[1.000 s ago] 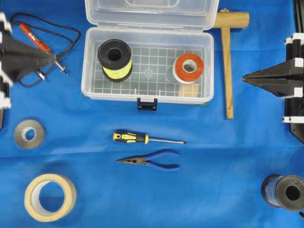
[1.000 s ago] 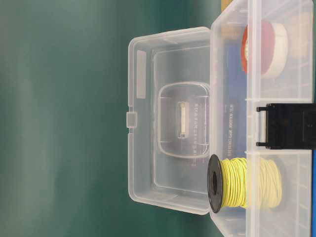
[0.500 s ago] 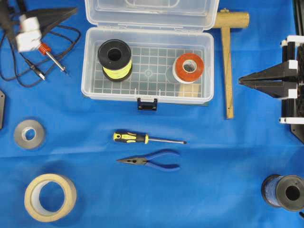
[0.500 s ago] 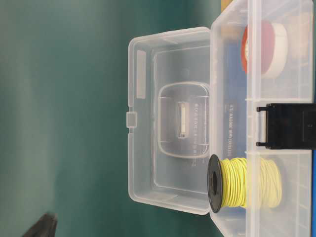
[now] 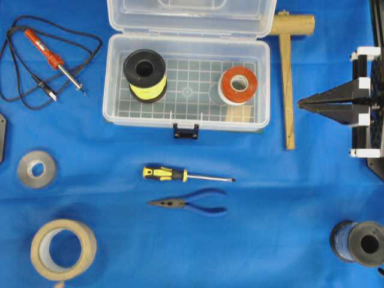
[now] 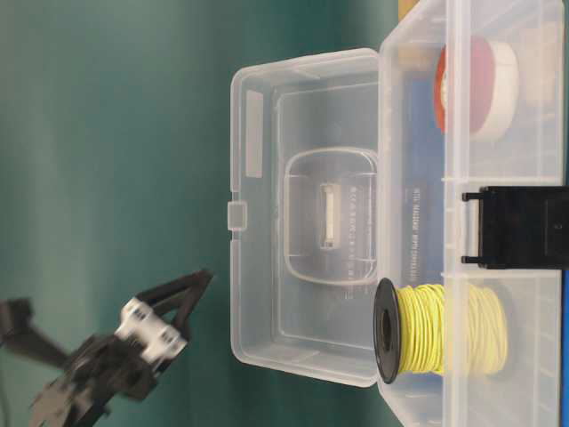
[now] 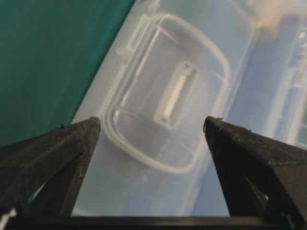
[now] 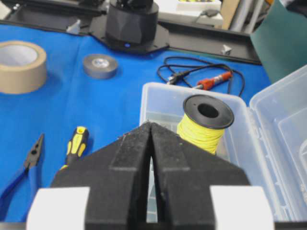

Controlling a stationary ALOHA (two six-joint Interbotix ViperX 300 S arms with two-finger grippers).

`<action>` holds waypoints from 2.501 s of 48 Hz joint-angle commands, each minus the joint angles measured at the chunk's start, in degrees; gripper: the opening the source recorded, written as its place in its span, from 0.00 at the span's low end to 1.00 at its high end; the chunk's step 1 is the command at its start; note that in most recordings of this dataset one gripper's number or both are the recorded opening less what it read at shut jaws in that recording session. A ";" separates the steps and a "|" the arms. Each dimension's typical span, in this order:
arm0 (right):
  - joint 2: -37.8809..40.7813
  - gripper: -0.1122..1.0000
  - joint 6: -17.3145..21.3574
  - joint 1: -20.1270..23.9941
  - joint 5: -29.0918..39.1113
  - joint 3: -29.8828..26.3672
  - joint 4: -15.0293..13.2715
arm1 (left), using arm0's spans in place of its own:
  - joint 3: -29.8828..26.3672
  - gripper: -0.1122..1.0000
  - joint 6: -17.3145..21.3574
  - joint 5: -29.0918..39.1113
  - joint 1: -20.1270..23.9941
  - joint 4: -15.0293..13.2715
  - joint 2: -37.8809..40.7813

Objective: Close the tool box with the left arm.

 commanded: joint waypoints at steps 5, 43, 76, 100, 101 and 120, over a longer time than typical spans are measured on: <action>0.62 0.10 0.00 -0.09 -0.18 -0.79 0.09 | -5.01 0.91 1.32 -0.09 2.29 -0.18 5.45; 1.49 0.10 -0.09 -0.26 -0.26 -0.70 -0.09 | -4.39 0.91 0.26 12.66 -7.03 -0.35 5.98; 1.67 0.10 -0.09 -0.26 -0.53 -0.79 -0.09 | 5.27 0.91 -2.02 18.98 -24.35 -1.14 -9.14; 1.58 0.10 -0.09 -0.70 -0.26 -0.88 -0.09 | 9.32 0.91 -2.11 17.05 -39.38 -1.85 -18.19; 1.49 0.10 -0.09 -0.70 -0.26 -0.88 -0.09 | 9.76 0.91 -2.11 16.44 -39.20 -1.93 -18.81; 1.41 0.10 -0.09 -0.79 -0.44 -0.97 -0.09 | 23.99 0.91 -2.11 -5.01 -36.56 -2.02 -36.91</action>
